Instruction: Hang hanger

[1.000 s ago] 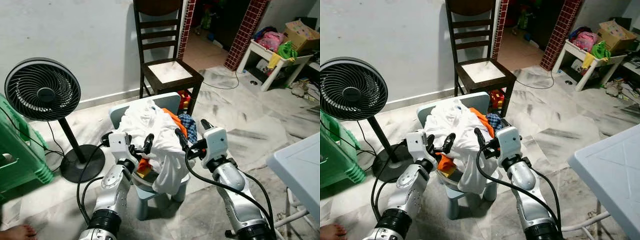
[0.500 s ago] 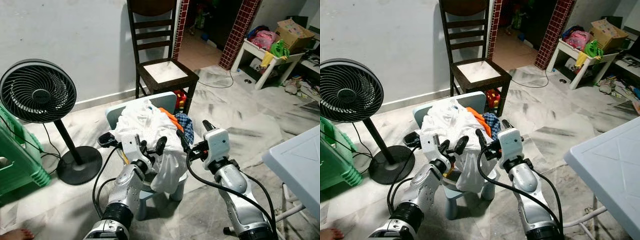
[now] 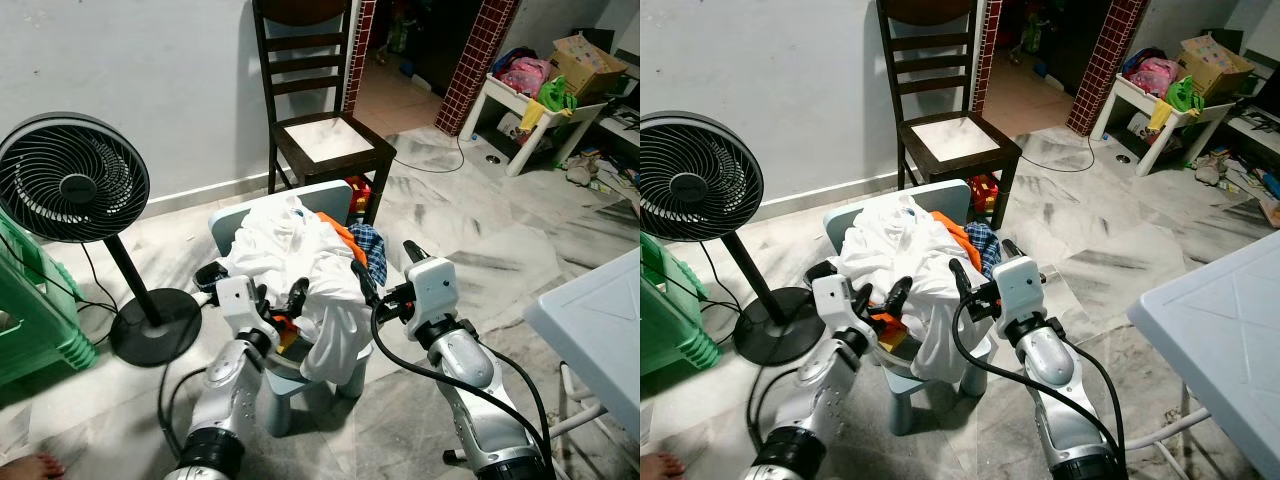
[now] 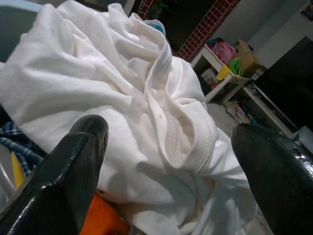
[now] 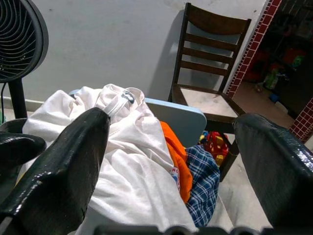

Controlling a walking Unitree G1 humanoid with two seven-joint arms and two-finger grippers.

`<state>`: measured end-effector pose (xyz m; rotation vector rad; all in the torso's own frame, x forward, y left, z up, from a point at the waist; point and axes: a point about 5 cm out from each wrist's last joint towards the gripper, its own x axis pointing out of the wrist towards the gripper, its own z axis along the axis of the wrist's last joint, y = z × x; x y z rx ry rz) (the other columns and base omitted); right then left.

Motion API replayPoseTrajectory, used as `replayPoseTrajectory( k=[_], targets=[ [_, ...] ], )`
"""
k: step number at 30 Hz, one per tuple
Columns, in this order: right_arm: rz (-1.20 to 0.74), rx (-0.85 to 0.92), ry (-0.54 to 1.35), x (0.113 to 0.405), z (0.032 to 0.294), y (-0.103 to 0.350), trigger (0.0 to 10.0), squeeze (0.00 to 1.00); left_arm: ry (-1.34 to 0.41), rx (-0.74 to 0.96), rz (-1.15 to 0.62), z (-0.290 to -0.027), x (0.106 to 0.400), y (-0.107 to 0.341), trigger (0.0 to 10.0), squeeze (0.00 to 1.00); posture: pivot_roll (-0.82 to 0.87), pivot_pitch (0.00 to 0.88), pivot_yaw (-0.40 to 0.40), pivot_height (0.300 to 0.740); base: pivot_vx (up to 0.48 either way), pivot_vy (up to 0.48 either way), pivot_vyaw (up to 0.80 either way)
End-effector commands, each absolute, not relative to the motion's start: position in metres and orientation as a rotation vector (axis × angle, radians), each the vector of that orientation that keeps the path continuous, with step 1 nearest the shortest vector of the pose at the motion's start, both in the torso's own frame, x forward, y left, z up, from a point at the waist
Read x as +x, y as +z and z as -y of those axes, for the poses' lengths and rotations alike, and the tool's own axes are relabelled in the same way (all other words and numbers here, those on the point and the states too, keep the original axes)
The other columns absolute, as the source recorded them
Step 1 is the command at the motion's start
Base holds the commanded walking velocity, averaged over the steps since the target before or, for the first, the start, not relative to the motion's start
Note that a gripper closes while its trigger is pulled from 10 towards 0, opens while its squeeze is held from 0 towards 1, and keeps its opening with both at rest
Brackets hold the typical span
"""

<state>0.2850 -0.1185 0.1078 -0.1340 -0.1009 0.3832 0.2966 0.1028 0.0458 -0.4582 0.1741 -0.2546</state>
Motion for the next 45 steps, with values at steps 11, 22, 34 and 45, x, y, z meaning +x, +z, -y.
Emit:
replayPoseTrajectory(
  k=[11, 22, 34, 45],
  targets=[
    [0.099, -0.148, 0.393, 0.287, 0.120, 0.111, 10.0, 0.00, -0.299, -0.543, -0.286, -0.072, 0.301, 0.036, 10.0, 0.00, -0.04, 0.054, -0.134, 0.740, 0.000, 0.000, 0.00],
    [0.099, -0.143, 0.377, 0.284, 0.120, 0.110, 10.0, 0.00, -0.229, -0.633, -0.240, -0.083, 0.321, 0.047, 3.3, 0.00, -0.06, 0.053, -0.123, 0.740, 0.000, 0.000, 0.00],
    [0.097, -0.150, 0.380, 0.284, 0.121, 0.111, 10.0, 0.00, -0.279, -0.678, -0.298, -0.060, 0.315, 0.041, 10.0, 0.00, -0.06, 0.053, -0.129, 0.740, 0.000, 0.000, 0.00],
    [0.097, -0.148, 0.385, 0.283, 0.119, 0.110, 10.0, 0.00, -0.316, -0.684, -0.310, -0.049, 0.316, 0.044, 10.0, 0.00, -0.07, 0.055, -0.127, 0.740, 0.000, 0.000, 0.00]
  ],
)
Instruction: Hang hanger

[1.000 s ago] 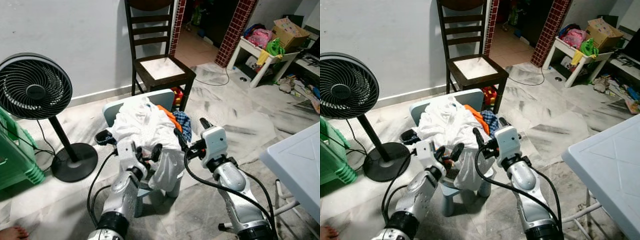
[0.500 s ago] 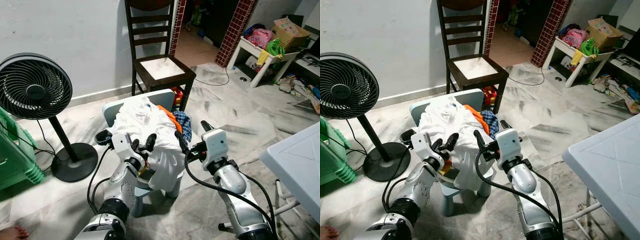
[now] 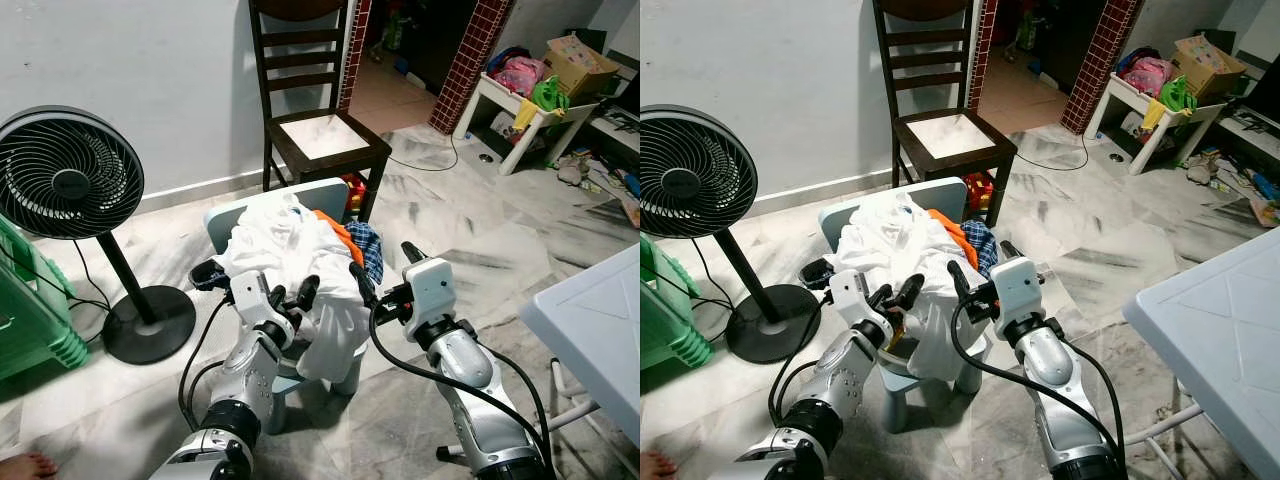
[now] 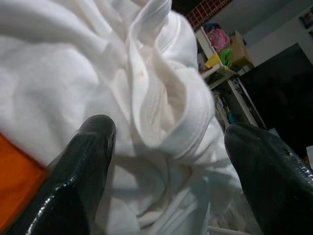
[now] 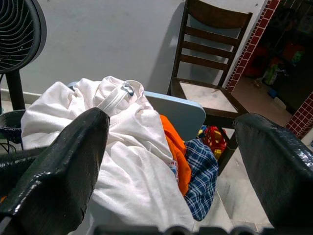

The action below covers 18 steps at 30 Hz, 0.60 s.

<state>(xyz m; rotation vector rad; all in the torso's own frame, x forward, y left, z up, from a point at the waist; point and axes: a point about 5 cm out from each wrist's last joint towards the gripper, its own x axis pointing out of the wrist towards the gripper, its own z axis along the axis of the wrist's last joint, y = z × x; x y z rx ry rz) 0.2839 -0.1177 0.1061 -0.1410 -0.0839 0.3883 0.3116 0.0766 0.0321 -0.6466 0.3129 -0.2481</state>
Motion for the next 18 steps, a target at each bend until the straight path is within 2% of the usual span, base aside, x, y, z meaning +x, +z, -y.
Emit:
replayPoseTrajectory(
  k=[1, 2, 3, 4, 6, 7, 13, 15, 16, 17, 18],
  targets=[
    [0.097, -0.148, 0.385, 0.283, 0.119, 0.110, 10.0, 0.00, -0.310, -0.699, -0.315, -0.050, 0.317, 0.044, 10.0, 0.00, -0.07, 0.055, -0.127, 0.740, 0.000, 0.000, 0.00],
    [0.097, -0.148, 0.385, 0.283, 0.119, 0.110, 10.0, 0.00, -0.303, -0.717, -0.319, -0.050, 0.317, 0.044, 10.0, 0.00, -0.07, 0.055, -0.127, 0.740, 0.000, 0.000, 0.00],
    [0.097, -0.148, 0.384, 0.283, 0.119, 0.110, 10.0, 0.00, -0.297, -0.723, -0.322, -0.051, 0.318, 0.044, 6.9, 0.00, -0.07, 0.055, -0.127, 0.740, 0.000, 0.000, 0.00],
    [0.097, -0.148, 0.384, 0.282, 0.119, 0.110, 10.0, 0.00, -0.286, -0.729, -0.326, -0.053, 0.319, 0.044, 2.2, 0.00, -0.07, 0.055, -0.126, 0.740, 0.000, 0.000, 0.00],
    [0.097, -0.147, 0.383, 0.282, 0.119, 0.110, 10.0, 0.00, -0.280, -0.733, -0.328, -0.053, 0.320, 0.044, 2.2, 0.00, -0.07, 0.055, -0.126, 0.740, 0.000, 0.000, 0.00],
    [0.097, -0.147, 0.383, 0.282, 0.119, 0.110, 10.0, 0.00, -0.276, -0.736, -0.328, -0.054, 0.321, 0.044, 0.0, 0.00, -0.07, 0.054, -0.123, 0.740, 0.000, 0.000, 0.00],
    [0.097, -0.147, 0.376, 0.280, 0.120, 0.110, 10.0, 0.00, -0.248, -0.727, -0.301, -0.063, 0.327, 0.048, 0.0, 0.00, -0.08, 0.054, -0.116, 0.740, 0.000, 0.000, 0.00],
    [0.097, -0.147, 0.374, 0.280, 0.120, 0.109, 10.0, 0.00, -0.245, -0.715, -0.292, -0.065, 0.328, 0.049, 4.0, 0.00, -0.08, 0.054, -0.115, 0.740, 0.000, 0.000, 0.00],
    [0.095, -0.147, 0.373, 0.280, 0.120, 0.109, 10.0, 0.00, -0.246, -0.704, -0.282, -0.066, 0.330, 0.051, 9.3, 0.00, -0.08, 0.054, -0.115, 0.740, 0.000, 0.000, 0.00],
    [0.094, -0.147, 0.372, 0.280, 0.120, 0.109, 10.0, 0.00, -0.251, -0.703, -0.276, -0.066, 0.332, 0.054, 10.0, 0.00, -0.08, 0.054, -0.115, 0.740, 0.000, 0.000, 0.00],
    [0.094, -0.147, 0.372, 0.280, 0.120, 0.109, 10.0, 0.00, -0.251, -0.703, -0.276, -0.066, 0.332, 0.054, 10.0, 0.00, -0.08, 0.054, -0.115, 0.740, 0.000, 0.000, 0.00]
  ],
)
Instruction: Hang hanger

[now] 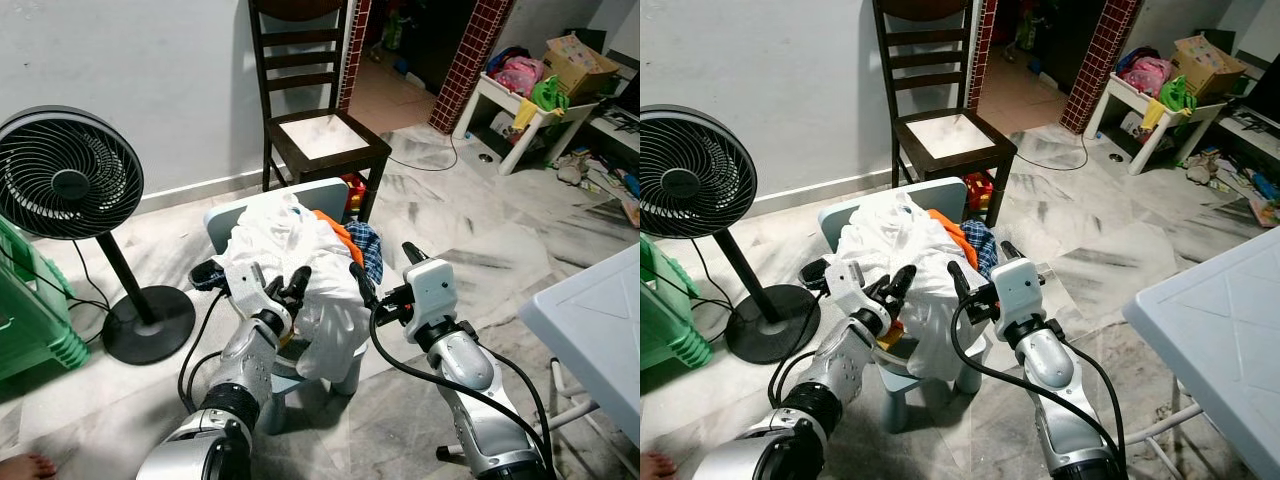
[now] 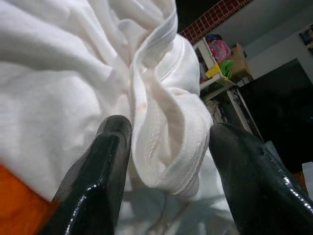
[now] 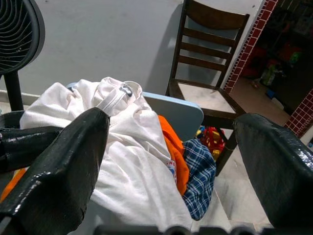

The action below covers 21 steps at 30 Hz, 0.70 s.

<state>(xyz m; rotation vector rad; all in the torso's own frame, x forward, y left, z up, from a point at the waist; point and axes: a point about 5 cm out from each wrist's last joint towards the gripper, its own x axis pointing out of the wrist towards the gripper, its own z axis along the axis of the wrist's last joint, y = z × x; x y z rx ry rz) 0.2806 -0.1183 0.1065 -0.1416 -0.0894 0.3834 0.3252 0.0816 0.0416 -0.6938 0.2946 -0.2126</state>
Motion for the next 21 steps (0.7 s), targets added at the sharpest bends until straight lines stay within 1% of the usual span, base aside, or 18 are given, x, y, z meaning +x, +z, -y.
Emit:
replayPoseTrajectory(
  k=[1, 9, 14, 15, 17, 18, 21],
  targets=[
    [0.095, -0.146, 0.373, 0.280, 0.119, 0.109, 10.0, 0.00, -0.258, -0.695, -0.267, -0.066, 0.334, 0.057, 10.0, 0.00, -0.08, 0.050, -0.117, 0.740, 0.000, 0.000, 0.00],
    [0.096, -0.147, 0.371, 0.281, 0.120, 0.109, 10.0, 0.00, -0.259, -0.711, -0.291, -0.059, 0.334, 0.057, 10.0, 0.00, -0.08, 0.051, -0.115, 0.740, 0.000, 0.000, 0.00],
    [0.093, -0.145, 0.371, 0.279, 0.119, 0.108, 10.0, 0.00, -0.285, -0.711, -0.357, -0.044, 0.319, 0.042, 10.0, 0.00, -0.08, 0.058, -0.115, 0.740, 0.000, 0.000, 0.00],
    [0.092, -0.145, 0.372, 0.279, 0.119, 0.108, 10.0, 0.00, -0.290, -0.714, -0.373, -0.040, 0.315, 0.039, 10.0, 0.26, -0.08, 0.058, -0.116, 0.740, 0.000, 0.000, 0.00],
    [0.092, -0.145, 0.372, 0.279, 0.119, 0.108, 10.0, 0.00, -0.290, -0.714, -0.373, -0.040, 0.315, 0.039, 10.0, 0.26, -0.08, 0.058, -0.116, 0.740, 0.000, 0.000, 0.00],
    [0.092, -0.146, 0.373, 0.279, 0.119, 0.108, 10.0, 0.00, -0.292, -0.713, -0.387, -0.038, 0.311, 0.035, 10.0, 1.00, -0.08, 0.059, -0.117, 0.740, 0.000, 0.000, 0.00],
    [0.093, -0.148, 0.372, 0.279, 0.120, 0.109, 10.0, 0.00, -0.281, -0.697, -0.406, -0.039, 0.308, 0.030, 10.0, 1.00, -0.09, 0.060, -0.120, 0.740, 0.000, 0.000, 0.00]
  ],
)
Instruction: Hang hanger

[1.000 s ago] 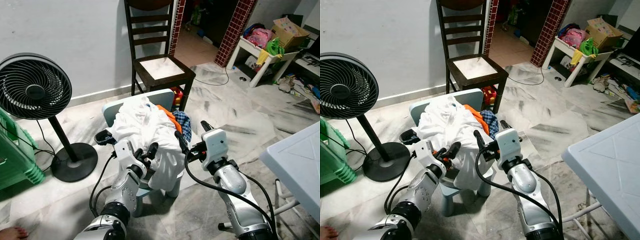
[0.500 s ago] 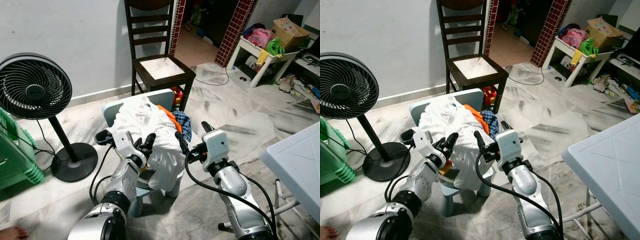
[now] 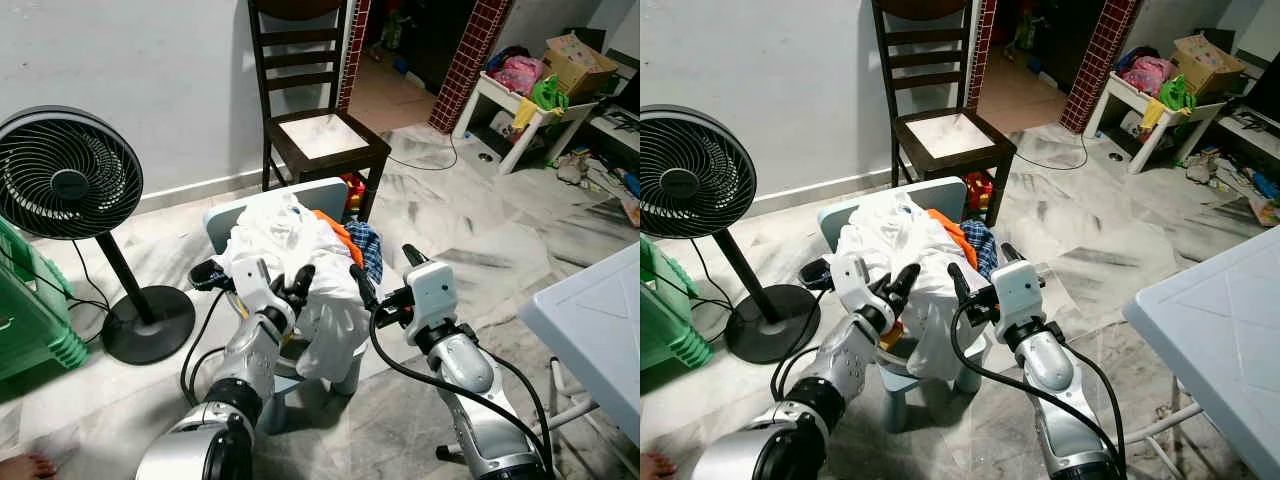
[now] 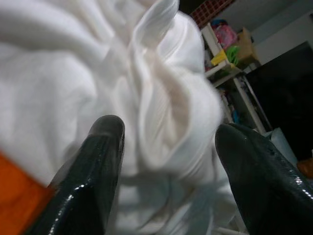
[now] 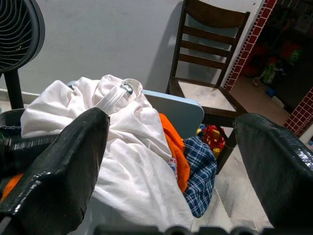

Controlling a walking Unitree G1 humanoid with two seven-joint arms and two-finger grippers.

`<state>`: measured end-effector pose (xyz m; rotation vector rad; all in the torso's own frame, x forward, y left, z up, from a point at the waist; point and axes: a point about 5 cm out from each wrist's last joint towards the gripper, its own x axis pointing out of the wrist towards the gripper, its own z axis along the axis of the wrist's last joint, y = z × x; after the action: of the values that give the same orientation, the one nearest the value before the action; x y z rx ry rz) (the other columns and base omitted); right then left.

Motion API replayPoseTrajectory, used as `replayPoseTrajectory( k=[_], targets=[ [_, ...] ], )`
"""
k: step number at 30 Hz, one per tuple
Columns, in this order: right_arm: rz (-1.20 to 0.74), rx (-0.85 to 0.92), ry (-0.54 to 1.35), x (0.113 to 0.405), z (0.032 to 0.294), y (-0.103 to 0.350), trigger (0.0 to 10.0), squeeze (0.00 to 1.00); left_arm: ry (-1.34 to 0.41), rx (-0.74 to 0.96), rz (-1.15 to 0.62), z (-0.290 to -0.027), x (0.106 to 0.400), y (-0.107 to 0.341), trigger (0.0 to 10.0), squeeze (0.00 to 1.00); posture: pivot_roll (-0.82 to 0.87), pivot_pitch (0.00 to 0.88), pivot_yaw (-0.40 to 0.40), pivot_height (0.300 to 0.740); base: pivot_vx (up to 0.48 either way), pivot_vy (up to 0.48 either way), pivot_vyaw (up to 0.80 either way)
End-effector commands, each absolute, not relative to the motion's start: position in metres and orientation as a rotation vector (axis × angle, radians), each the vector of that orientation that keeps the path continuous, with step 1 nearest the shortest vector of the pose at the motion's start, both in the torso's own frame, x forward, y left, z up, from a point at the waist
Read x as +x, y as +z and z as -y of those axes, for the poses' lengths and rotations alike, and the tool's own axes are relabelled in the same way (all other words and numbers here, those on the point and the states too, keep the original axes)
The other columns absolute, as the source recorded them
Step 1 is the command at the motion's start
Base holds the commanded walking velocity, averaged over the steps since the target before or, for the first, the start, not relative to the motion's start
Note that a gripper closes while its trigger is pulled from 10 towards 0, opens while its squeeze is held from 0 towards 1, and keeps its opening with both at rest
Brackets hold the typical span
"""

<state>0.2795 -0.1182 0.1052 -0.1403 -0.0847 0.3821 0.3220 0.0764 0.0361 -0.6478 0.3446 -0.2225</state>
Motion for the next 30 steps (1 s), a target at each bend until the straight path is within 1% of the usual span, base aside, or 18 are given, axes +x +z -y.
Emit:
replayPoseTrajectory(
  k=[1, 6, 7, 8, 11, 12, 13, 18, 30],
  targets=[
    [0.093, -0.149, 0.372, 0.279, 0.121, 0.109, 10.0, 0.00, -0.276, -0.697, -0.411, -0.040, 0.307, 0.029, 10.0, 1.00, -0.09, 0.061, -0.122, 0.740, 0.000, 0.000, 0.00],
    [0.090, -0.151, 0.374, 0.278, 0.121, 0.109, 10.0, 0.00, -0.233, -0.657, -0.416, -0.050, 0.309, 0.026, 10.0, 1.00, -0.09, 0.065, -0.122, 0.740, 0.000, 0.000, 0.00],
    [0.089, -0.150, 0.374, 0.277, 0.121, 0.108, 10.0, 0.00, -0.221, -0.662, -0.417, -0.053, 0.310, 0.026, 10.0, 0.48, -0.09, 0.067, -0.122, 0.740, 0.000, 0.000, 0.00],
    [0.089, -0.150, 0.374, 0.277, 0.121, 0.108, 10.0, 0.00, -0.222, -0.665, -0.412, -0.054, 0.311, 0.027, 10.0, 0.00, -0.09, 0.067, -0.120, 0.740, 0.000, 0.000, 0.00],
    [0.088, -0.149, 0.372, 0.277, 0.121, 0.108, 10.0, 0.00, -0.217, -0.661, -0.400, -0.056, 0.314, 0.030, 10.0, 0.00, -0.10, 0.068, -0.119, 0.740, 0.000, 0.000, 0.00],
    [0.088, -0.149, 0.371, 0.277, 0.121, 0.108, 10.0, 0.00, -0.209, -0.673, -0.389, -0.057, 0.317, 0.032, 9.3, 0.00, -0.10, 0.066, -0.120, 0.740, 0.000, 0.000, 0.00],
    [0.088, -0.149, 0.369, 0.277, 0.121, 0.108, 10.0, 0.00, -0.204, -0.682, -0.381, -0.058, 0.319, 0.035, 0.0, 0.00, -0.10, 0.066, -0.120, 0.740, 0.000, 0.000, 0.00],
    [0.092, -0.153, 0.357, 0.277, 0.124, 0.110, 10.0, 0.00, -0.201, -0.687, -0.370, -0.058, 0.326, 0.042, 0.0, 0.00, -0.11, 0.060, -0.115, 0.740, 0.000, 0.000, 0.00],
    [0.093, -0.150, 0.357, 0.277, 0.121, 0.109, 10.0, 0.00, -0.206, -0.700, -0.366, -0.056, 0.326, 0.043, 0.0, 0.00, -0.10, 0.059, -0.111, 0.740, 0.000, 0.000, 0.00]
  ],
)
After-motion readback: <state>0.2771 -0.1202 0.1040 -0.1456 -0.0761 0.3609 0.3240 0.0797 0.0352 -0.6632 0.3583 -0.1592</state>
